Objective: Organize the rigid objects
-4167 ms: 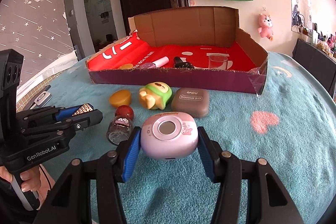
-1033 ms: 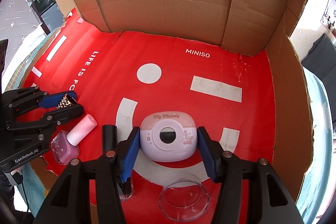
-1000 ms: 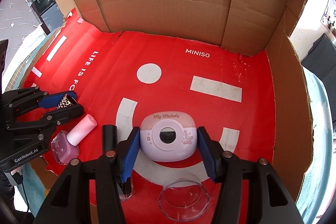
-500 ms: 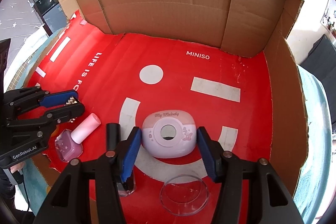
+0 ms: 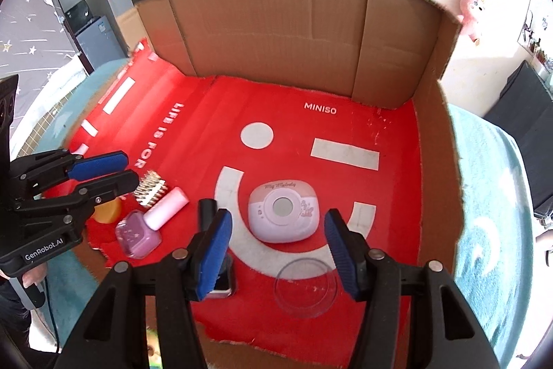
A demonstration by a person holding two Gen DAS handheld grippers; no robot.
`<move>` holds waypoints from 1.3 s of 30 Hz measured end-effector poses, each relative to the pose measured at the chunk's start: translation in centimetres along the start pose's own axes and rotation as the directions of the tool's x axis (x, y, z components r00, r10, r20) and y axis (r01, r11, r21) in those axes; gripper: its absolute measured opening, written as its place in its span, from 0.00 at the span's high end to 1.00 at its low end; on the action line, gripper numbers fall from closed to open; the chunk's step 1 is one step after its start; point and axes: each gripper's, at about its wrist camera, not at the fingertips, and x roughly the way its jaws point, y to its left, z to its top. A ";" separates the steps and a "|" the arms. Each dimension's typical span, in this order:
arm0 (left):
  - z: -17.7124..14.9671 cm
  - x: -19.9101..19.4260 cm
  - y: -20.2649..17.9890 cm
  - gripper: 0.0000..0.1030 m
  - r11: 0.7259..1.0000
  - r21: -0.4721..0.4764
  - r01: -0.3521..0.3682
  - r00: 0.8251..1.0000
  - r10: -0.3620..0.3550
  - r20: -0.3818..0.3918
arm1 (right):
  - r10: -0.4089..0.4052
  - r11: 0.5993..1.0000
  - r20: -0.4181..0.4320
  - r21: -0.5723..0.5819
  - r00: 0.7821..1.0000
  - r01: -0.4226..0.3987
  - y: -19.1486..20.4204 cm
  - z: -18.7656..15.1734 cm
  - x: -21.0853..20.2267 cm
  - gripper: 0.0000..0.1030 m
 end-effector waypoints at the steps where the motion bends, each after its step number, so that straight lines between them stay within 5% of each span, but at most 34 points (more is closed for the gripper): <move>1: -0.1 -0.6 -0.1 0.75 1.000 0.001 -0.006 1.000 0.006 0.016 | 0.003 1.000 0.014 0.001 1.000 -0.003 0.1 -0.3 -0.7 0.39; 4: -0.4 -2.4 -0.5 0.71 1.000 -0.001 -0.024 0.998 0.024 0.064 | 0.008 1.000 0.049 -0.006 0.999 -0.007 0.8 -0.8 -2.2 0.39; 6: -0.7 -3.5 -0.7 0.39 1.000 -0.004 -0.021 0.995 0.021 0.095 | 0.013 1.000 0.073 -0.007 0.997 -0.013 1.1 -1.3 -3.4 0.39; 7: -0.9 -4.3 -0.9 0.35 1.000 -0.005 -0.021 0.992 0.022 0.128 | 0.016 1.000 0.085 -0.006 0.996 -0.016 1.2 -1.5 -3.9 0.39; 21: -5.4 -12.7 -4.2 0.21 0.992 0.024 -0.126 0.927 0.109 0.358 | 0.035 0.999 0.296 0.013 0.955 -0.040 3.6 -7.1 -11.9 0.24; 31: -10.5 -16.5 -6.5 0.10 0.985 -0.005 -0.170 0.875 0.154 0.458 | -0.004 1.000 0.422 0.013 0.906 -0.001 6.0 -13.0 -16.4 0.00; 39: -14.4 -17.0 -6.9 0.09 0.990 -0.039 -0.135 0.873 0.138 0.467 | -0.069 0.996 0.491 0.076 0.868 0.036 6.9 -17.8 -17.1 0.00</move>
